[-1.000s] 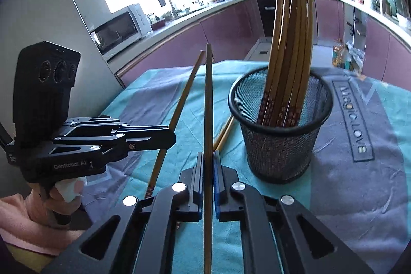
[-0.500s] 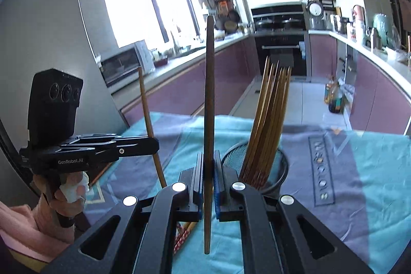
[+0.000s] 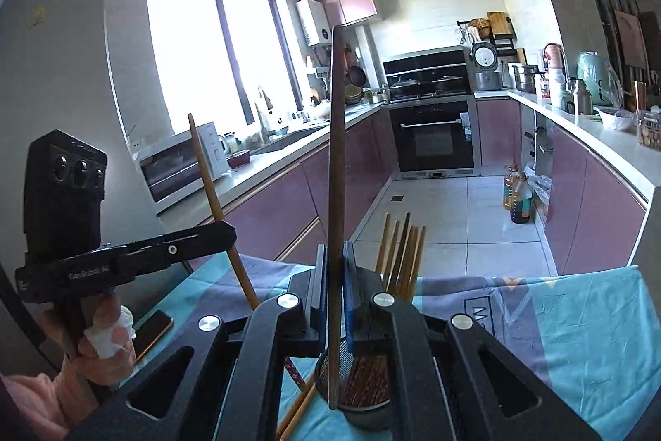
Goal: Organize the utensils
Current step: 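Lower both chopsticks into the mesh cup and open both grippers, then withdraw both grippers from the cup toward the last two chopsticks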
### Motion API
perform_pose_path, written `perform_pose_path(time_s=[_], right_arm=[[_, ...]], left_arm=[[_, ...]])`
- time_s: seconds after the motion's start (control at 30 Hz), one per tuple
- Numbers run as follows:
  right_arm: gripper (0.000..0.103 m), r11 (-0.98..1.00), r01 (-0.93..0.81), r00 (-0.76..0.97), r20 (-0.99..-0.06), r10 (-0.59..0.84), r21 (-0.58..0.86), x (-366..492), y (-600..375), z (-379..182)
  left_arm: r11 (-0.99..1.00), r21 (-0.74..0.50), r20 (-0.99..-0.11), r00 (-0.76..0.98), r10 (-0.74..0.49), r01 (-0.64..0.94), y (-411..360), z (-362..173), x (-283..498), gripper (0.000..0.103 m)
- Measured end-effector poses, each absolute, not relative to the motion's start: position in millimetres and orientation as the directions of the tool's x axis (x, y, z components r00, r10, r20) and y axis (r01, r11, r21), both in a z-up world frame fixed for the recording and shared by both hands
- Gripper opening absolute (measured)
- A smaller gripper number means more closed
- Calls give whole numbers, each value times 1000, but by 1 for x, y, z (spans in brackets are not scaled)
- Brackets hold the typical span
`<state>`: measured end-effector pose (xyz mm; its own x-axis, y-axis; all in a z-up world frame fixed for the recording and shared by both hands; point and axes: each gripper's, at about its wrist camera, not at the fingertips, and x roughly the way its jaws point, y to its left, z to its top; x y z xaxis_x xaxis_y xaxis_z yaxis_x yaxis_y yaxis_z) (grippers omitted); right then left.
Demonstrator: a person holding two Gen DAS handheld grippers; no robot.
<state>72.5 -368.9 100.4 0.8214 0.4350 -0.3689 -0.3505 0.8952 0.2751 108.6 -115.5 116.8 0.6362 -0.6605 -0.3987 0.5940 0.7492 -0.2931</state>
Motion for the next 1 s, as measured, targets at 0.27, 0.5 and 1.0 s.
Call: perform_pose_path(time_s=[0.27, 0.5, 1.0], right_arm=[[6, 916, -305, 778, -487, 397, 260, 97, -364, 65], [6, 925, -282, 710, -594, 379, 254, 112, -357, 36], [20, 925, -265, 718, -584, 378, 274, 102, -358, 29]], left_arm=[[776, -213, -513, 608, -606, 593, -151, 91, 118, 7], [770, -183, -604, 548, -579, 611, -166, 59, 128, 8], [796, -208, -637, 538, -552, 569, -163, 32, 141, 19]])
